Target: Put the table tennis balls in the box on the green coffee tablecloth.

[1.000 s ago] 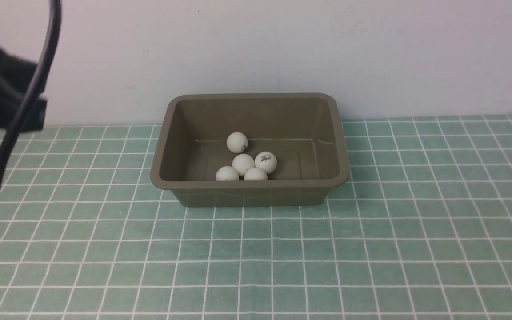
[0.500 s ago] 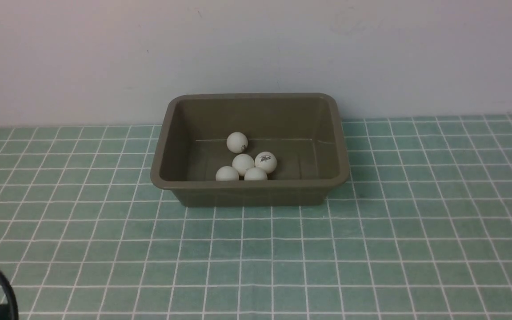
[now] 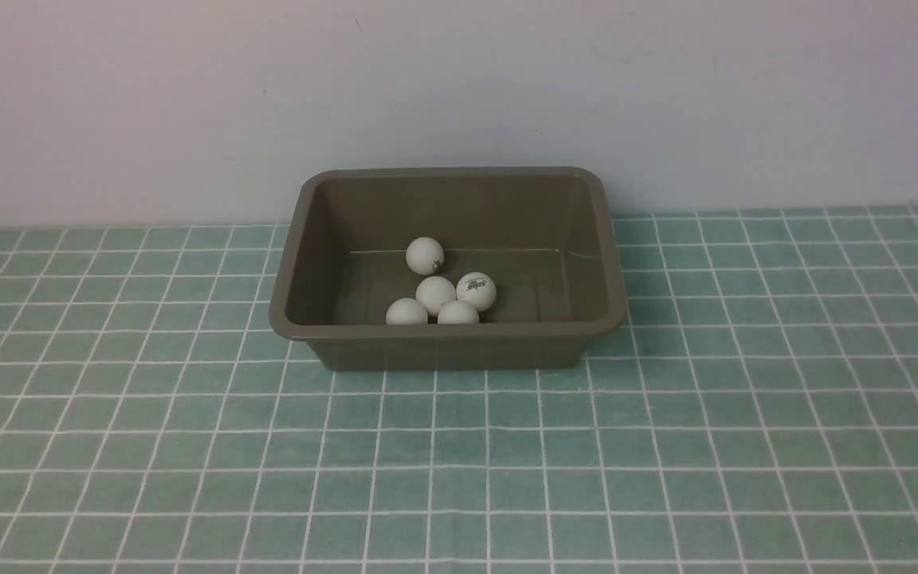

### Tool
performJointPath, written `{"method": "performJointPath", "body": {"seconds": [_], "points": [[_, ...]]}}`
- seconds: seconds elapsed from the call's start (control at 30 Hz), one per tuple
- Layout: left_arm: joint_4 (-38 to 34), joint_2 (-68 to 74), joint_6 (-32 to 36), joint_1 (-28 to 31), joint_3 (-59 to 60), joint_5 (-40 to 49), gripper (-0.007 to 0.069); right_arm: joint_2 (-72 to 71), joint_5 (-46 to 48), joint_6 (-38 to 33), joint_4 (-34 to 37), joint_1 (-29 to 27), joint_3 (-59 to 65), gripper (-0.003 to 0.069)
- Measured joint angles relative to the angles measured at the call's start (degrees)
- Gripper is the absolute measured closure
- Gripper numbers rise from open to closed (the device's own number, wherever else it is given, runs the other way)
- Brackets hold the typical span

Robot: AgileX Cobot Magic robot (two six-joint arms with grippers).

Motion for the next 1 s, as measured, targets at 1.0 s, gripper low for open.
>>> {"method": "performJointPath", "body": {"seconds": [1.0], "points": [[0.0, 0.0, 0.0, 0.0, 0.0, 0.0, 0.0629, -26.7, 3.9, -1.3, -4.7, -10.2, 18.5, 0.0669]]}}
